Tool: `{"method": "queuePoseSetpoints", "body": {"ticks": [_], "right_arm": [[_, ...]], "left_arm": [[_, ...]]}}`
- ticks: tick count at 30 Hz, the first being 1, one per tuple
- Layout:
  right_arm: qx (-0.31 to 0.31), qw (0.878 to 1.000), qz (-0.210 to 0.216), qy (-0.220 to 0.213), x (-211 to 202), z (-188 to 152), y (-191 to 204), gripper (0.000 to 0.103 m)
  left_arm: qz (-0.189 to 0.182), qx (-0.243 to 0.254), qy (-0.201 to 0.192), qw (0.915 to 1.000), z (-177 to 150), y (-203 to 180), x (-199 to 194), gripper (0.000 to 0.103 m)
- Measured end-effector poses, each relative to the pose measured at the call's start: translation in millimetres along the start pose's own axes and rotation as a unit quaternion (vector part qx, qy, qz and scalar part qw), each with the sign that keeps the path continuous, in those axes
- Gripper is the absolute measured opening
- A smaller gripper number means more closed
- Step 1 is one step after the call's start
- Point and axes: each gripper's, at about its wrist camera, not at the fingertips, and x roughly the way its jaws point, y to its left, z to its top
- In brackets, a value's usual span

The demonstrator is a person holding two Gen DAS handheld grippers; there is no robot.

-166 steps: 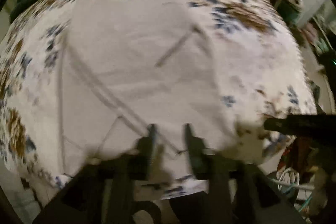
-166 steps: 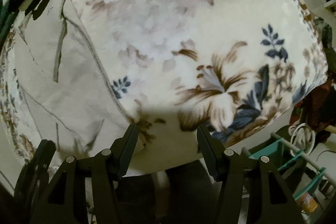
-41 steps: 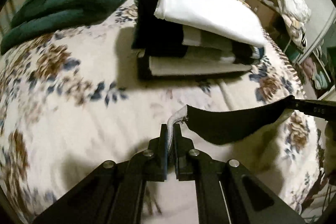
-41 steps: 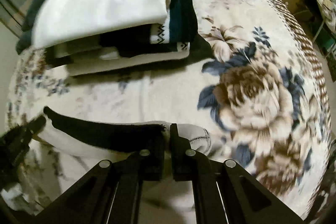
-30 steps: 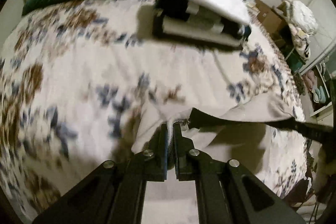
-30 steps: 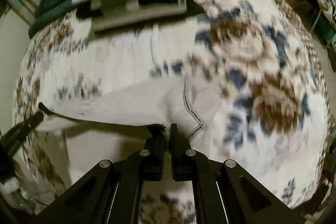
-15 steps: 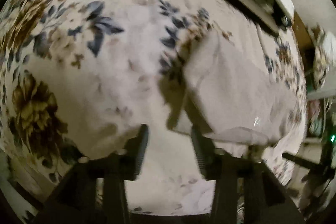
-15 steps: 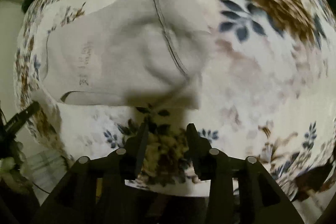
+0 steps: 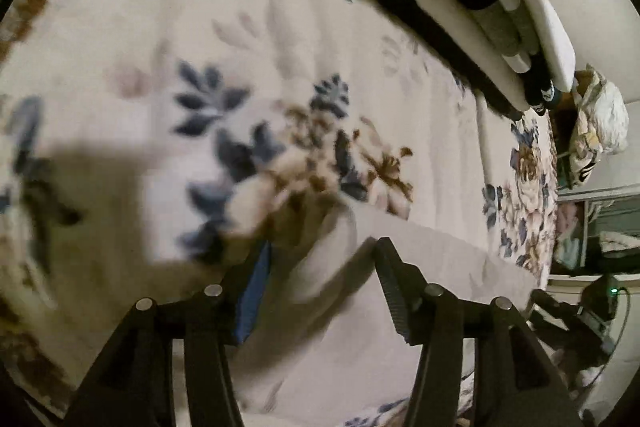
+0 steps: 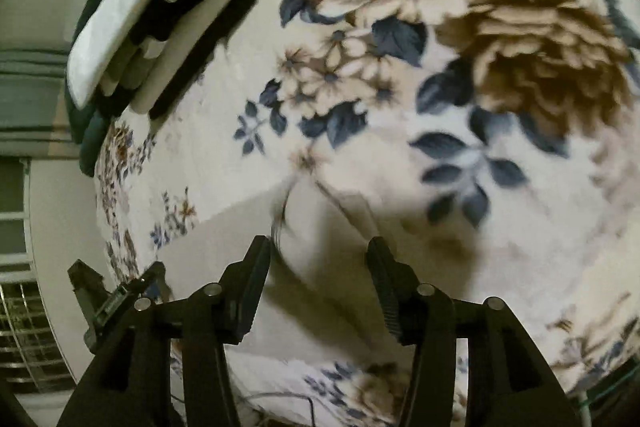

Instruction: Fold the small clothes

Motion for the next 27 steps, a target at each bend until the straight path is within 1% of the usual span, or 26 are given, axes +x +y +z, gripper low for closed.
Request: {"method": "queuePoseSetpoints", "body": {"ticks": [1,2,3,4,5,7,10,11,12,13,14,16,18,20,22,24,25,26,27], "right_arm": [[0.001,1.000,-0.007,-0.001,2.9,5.6,3.7,0.041],[0.000,1.000,-0.016,-0.007,5.4,8.1,4.8,0.034],[-0.002,1.000,-0.021,-0.011,7.9,11.5,7.6,0.022],[-0.004,0.999,-0.027,-0.019,8.5,12.7,8.8,0.016],[-0.010,0.999,-0.037,-0.029,9.0,14.7,10.1,0.015],[-0.019,0.997,-0.058,-0.037,14.5,23.4,11.7,0.012],[-0.009,0.997,-0.073,-0.025,29.9,33.3,8.4,0.012],[-0.012,0.997,-0.073,-0.021,32.4,34.2,10.1,0.012],[-0.018,0.997,-0.075,-0.013,33.3,35.6,13.9,0.013],[-0.021,0.997,-0.077,-0.009,31.7,35.5,15.2,0.015],[-0.021,0.997,-0.075,-0.007,27.7,34.9,15.1,0.018],[-0.015,0.998,-0.061,-0.005,17.3,31.9,12.9,0.036],[0.001,0.999,-0.052,-0.010,4.3,22.9,6.6,0.043],[0.011,0.999,-0.049,-0.009,-8.2,11.5,-1.9,0.043],[0.023,0.999,-0.044,-0.002,-16.8,-4.6,-10.8,0.044],[0.029,0.999,-0.044,0.008,-20.8,-21.9,-18.2,0.045],[0.029,0.999,-0.042,0.015,-21.1,-31.2,-20.5,0.045],[0.032,0.998,-0.039,0.023,-19.6,-40.2,-21.9,0.045],[0.034,0.998,-0.037,0.028,-18.9,-46.1,-23.9,0.045]], "left_arm": [[-0.001,0.004,-0.006,1.0000,-0.8,-2.6,0.0,0.044],[-0.001,0.016,-0.018,0.9997,-2.1,-6.5,-2.4,0.019],[0.010,0.029,-0.021,0.9993,-4.4,-10.3,-4.8,0.009],[0.014,0.035,-0.026,0.9989,-5.6,-12.2,-6.9,0.008],[0.015,0.034,-0.033,0.9987,-9.0,-10.9,-10.9,0.008],[0.015,0.021,-0.032,0.9992,-11.5,-1.6,-9.6,0.008],[0.011,-0.004,-0.024,0.9997,-12.3,14.0,-4.4,0.008],[0.000,-0.012,-0.020,0.9997,-11.2,17.2,-4.2,0.012],[-0.010,-0.017,-0.017,0.9997,-10.1,17.8,-4.2,0.012],[-0.026,-0.025,-0.011,0.9993,-8.3,19.3,-6.1,0.014],[-0.033,-0.031,-0.008,0.9989,-7.5,19.9,-8.1,0.019],[-0.033,-0.044,-0.011,0.9984,-9.2,22.3,-17.4,0.022],[-0.042,-0.057,-0.018,0.9973,-17.1,26.5,-31.3,0.022],[-0.046,-0.075,-0.016,0.9960,-31.9,32.4,-42.1,0.022],[-0.052,-0.094,-0.006,0.9942,-47.5,37.9,-46.4,0.024],[-0.070,-0.124,0.013,0.9897,-65.7,43.6,-45.2,0.030],[-0.078,-0.142,0.020,0.9865,-75.3,47.0,-44.3,0.038],[-0.084,-0.157,0.023,0.9838,-82.1,47.9,-43.2,0.040],[-0.094,-0.168,0.027,0.9809,-88.6,48.0,-39.8,0.040]]}}
